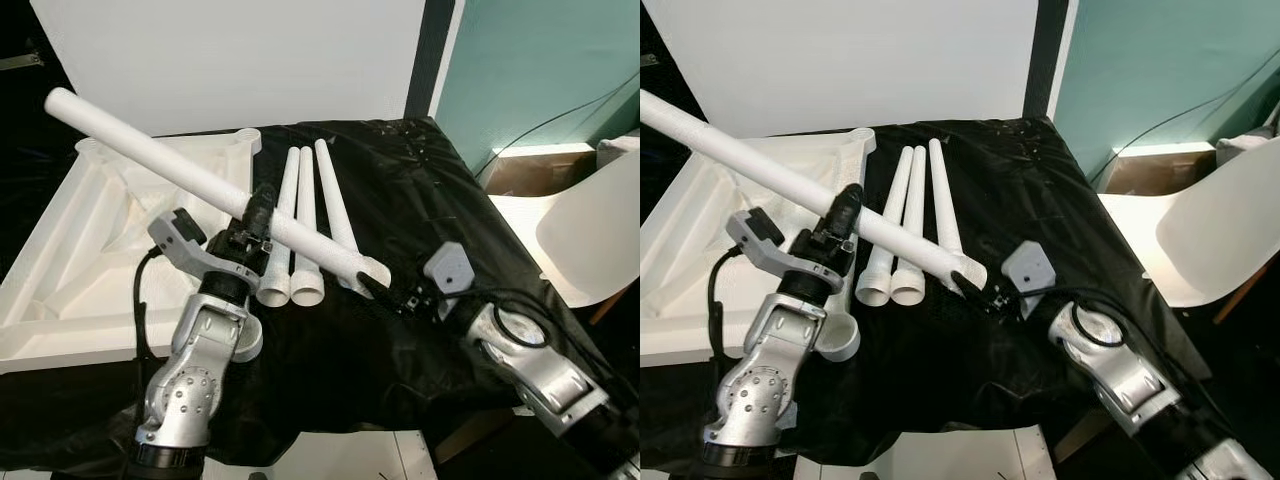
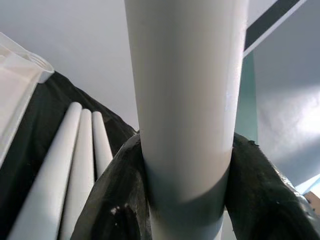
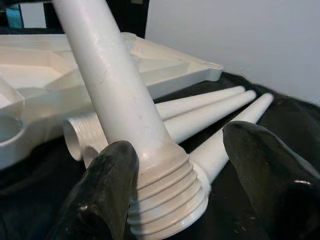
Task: Building children table
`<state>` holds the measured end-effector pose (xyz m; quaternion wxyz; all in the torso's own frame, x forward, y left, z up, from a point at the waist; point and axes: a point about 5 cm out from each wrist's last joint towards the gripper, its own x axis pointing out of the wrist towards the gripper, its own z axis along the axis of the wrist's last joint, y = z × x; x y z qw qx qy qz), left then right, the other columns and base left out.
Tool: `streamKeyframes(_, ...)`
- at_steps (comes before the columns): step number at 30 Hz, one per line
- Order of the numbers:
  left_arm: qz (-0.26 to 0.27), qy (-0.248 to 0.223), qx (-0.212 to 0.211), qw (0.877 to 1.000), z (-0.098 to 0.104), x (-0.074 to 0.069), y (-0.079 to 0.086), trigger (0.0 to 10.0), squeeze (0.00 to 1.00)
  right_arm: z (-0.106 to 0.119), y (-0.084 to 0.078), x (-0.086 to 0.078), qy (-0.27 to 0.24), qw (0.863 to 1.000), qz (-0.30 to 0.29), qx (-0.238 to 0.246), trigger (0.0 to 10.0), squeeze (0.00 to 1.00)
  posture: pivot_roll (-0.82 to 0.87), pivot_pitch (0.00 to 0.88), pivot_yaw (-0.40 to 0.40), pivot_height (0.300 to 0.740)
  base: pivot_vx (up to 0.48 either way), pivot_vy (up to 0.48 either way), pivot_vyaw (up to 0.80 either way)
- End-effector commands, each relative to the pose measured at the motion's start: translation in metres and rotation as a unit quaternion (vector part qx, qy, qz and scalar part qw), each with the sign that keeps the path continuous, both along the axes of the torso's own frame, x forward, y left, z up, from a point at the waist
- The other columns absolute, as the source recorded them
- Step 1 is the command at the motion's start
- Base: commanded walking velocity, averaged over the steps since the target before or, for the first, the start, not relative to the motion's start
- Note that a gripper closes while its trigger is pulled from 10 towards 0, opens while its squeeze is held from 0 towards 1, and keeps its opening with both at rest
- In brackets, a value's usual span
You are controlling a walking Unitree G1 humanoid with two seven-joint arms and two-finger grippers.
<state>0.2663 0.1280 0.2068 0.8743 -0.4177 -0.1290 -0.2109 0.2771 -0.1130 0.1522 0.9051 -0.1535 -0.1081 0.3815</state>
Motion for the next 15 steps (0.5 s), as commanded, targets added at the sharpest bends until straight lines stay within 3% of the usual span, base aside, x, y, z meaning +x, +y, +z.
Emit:
streamKeyframes(1, -0.168, -0.22, -0.01, 0.961, 0.028, -0.023, -0.019, 0.0, 0.0, -0.012, 0.002, 0.005, 0.041, 0.999, 0.003, -0.018, 10.0, 0.0, -0.01, 0.0, -0.017, 0.74, 0.0, 0.0, 0.0)
streamKeyframes(6, -0.182, -0.234, -0.026, 0.955, 0.035, -0.026, -0.02, 0.0, 0.0, -0.02, 0.019, 0.012, 0.075, 0.996, 0.036, -0.035, 10.0, 0.0, 0.0, 0.0, -0.018, 0.74, 0.0, 0.0, 0.0)
streamKeyframes(15, -0.228, -0.234, -0.008, 0.945, 0.035, -0.034, -0.031, 0.0, 0.0, -0.018, 0.038, 0.024, 0.062, 0.995, 0.054, -0.062, 10.0, 0.0, 0.0, 0.0, -0.015, 0.74, 0.0, 0.0, 0.0)
